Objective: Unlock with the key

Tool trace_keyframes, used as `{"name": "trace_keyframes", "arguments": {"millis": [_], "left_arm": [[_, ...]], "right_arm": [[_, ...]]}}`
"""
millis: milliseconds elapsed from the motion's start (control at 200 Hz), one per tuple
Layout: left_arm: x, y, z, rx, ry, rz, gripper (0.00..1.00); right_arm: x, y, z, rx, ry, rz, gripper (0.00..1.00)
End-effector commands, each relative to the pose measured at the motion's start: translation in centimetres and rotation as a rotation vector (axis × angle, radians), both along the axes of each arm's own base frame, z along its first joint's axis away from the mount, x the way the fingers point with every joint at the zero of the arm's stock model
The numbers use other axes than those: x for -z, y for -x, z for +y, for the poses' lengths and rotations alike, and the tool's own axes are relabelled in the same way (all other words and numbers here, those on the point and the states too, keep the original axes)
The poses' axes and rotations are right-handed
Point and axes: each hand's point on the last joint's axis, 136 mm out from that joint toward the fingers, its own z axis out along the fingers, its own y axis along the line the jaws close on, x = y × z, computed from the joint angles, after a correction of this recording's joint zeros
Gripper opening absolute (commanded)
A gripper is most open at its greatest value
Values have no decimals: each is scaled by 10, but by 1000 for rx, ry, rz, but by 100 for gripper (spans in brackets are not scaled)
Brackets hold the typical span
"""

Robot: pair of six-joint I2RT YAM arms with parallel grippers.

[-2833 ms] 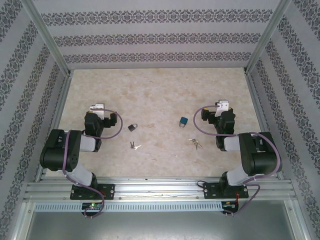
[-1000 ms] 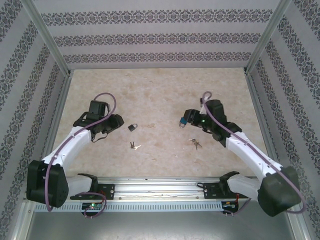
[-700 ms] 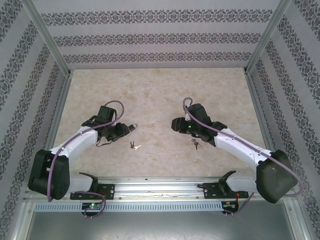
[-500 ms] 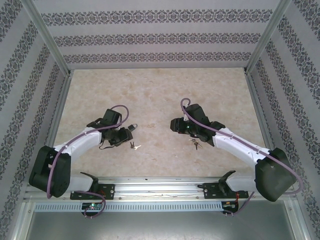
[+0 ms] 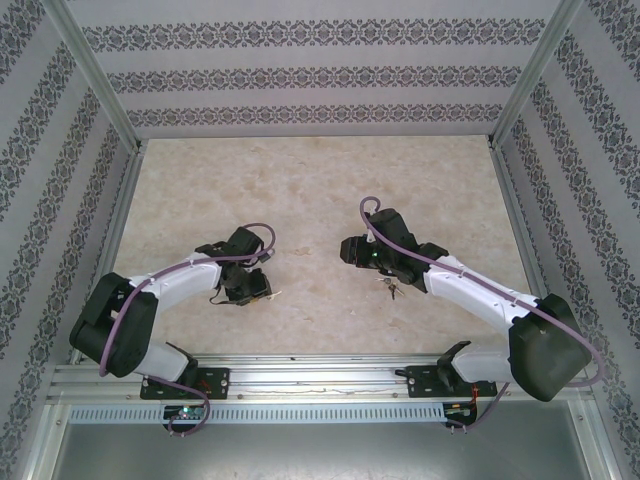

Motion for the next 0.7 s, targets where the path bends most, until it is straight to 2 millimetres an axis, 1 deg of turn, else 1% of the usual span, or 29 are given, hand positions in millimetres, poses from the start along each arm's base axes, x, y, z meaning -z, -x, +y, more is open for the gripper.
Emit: {"name": "trace_keyframes", "arguments": {"millis": [0,165,265,450,530,695], "left_arm": [[-3,4,1,-21,-37,23,30],[-2,-1,-5,-39,-30,11,36],[-1,-4,-8,-47,-30,9,36],[4,-4,-11,-51,-35,24,34],[4,-6,-14,-51,-30,20,31],[3,-10,-17,-46,-25,12,29]], "right_arm": [[3,0,-3,22,12,-6,42],[2,2,-4,23,10,-10,42],[3,2,-5,25,11,-9,42],[4,2,-5,26,9,-9,42],[4,1,-3,20,9,-7,42],[3,-1,0,10,6,-3,42]]}}
